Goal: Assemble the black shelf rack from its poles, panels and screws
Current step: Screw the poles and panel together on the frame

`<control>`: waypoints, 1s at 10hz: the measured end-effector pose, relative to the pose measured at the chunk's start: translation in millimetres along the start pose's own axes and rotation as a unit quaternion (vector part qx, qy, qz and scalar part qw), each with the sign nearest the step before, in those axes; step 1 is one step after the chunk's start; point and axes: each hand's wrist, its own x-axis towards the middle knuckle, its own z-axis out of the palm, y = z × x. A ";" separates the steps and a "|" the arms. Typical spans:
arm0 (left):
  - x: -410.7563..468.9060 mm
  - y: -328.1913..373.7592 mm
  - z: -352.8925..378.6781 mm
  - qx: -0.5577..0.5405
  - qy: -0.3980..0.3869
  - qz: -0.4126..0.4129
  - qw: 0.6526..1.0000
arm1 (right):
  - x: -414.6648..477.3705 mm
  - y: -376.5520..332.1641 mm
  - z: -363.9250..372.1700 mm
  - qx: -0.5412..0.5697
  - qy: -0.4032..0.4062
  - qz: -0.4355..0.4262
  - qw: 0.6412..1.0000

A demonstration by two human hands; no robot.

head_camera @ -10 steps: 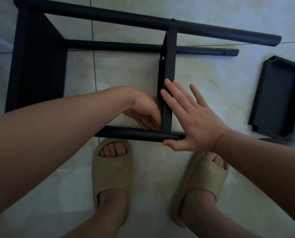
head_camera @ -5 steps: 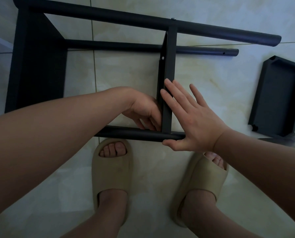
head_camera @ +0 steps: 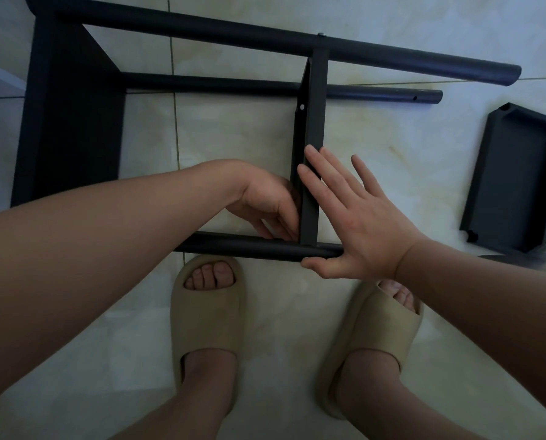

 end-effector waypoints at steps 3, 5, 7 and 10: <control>-2.7 -3.3 -4.0 0.003 0.019 0.000 1.000 | 0.0 -0.1 -1.0 0.000 -0.005 0.002 1.000; -0.2 -1.0 -3.4 0.041 0.032 -0.036 0.998 | 0.3 -0.6 -1.5 0.003 -0.009 0.003 1.000; 2.3 -2.1 1.0 0.009 0.013 -0.013 1.000 | 0.6 -0.8 -1.9 0.004 -0.008 0.003 1.000; -0.3 -2.4 1.6 -0.005 0.009 0.006 1.000 | 0.2 -0.5 -1.9 0.001 -0.015 0.002 1.000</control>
